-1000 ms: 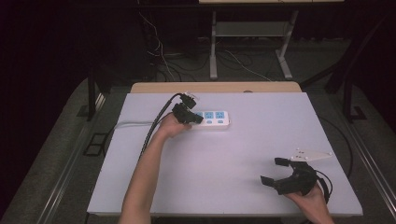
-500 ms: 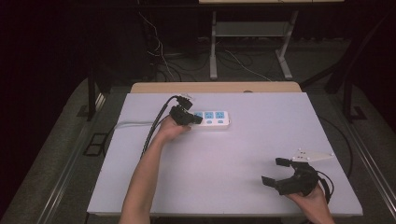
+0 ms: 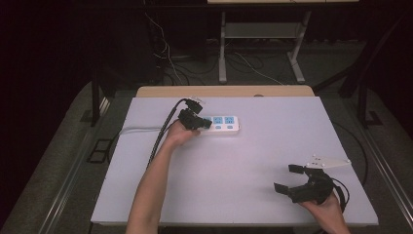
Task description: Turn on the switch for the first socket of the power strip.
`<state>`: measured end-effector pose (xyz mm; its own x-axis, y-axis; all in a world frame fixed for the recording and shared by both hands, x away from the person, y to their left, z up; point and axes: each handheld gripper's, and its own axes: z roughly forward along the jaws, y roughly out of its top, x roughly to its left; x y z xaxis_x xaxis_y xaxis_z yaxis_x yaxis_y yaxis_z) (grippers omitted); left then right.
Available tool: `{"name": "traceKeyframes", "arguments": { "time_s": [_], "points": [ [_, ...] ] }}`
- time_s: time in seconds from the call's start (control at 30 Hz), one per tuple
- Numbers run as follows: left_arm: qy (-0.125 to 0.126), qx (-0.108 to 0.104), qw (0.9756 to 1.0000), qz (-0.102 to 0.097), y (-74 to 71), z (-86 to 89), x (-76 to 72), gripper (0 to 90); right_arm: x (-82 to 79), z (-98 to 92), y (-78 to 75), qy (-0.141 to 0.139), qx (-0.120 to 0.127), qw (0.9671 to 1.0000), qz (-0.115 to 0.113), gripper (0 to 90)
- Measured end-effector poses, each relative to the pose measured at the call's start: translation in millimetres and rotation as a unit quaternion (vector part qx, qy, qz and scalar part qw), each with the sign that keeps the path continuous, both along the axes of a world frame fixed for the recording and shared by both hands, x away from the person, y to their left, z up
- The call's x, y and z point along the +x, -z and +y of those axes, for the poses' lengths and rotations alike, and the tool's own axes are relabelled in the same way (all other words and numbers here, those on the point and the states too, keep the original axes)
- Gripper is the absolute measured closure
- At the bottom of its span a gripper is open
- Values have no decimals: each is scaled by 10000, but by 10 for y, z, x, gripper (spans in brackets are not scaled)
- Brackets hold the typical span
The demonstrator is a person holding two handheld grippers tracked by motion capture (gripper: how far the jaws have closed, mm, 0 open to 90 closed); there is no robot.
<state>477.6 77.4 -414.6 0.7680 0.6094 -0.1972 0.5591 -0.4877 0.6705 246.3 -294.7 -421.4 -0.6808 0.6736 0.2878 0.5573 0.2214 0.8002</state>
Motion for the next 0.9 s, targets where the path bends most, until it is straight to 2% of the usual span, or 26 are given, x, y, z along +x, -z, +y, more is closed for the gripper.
{"name": "traceKeyframes", "arguments": {
  "time_s": [0.27, 0.57, 0.83, 0.9],
  "points": [
    [78, 67, 9999, -83, -105, 9, -46, 896, -2, -11, -4, 21, 5, 10000, -14, 1],
    [168, -19, 9997, -193, -294, 85, -146, 881, 2, -9, -3, 19, 2, 10000, -11, 1],
    [54, -240, 9995, -220, -453, 216, -260, 698, 0, 1, -4, 6, 5, 10000, -6, 1],
    [18, -230, 9995, -228, -476, 248, -300, 645, 1, 5, -3, -2, -2, 10000, -6, 1]
  ]
}}
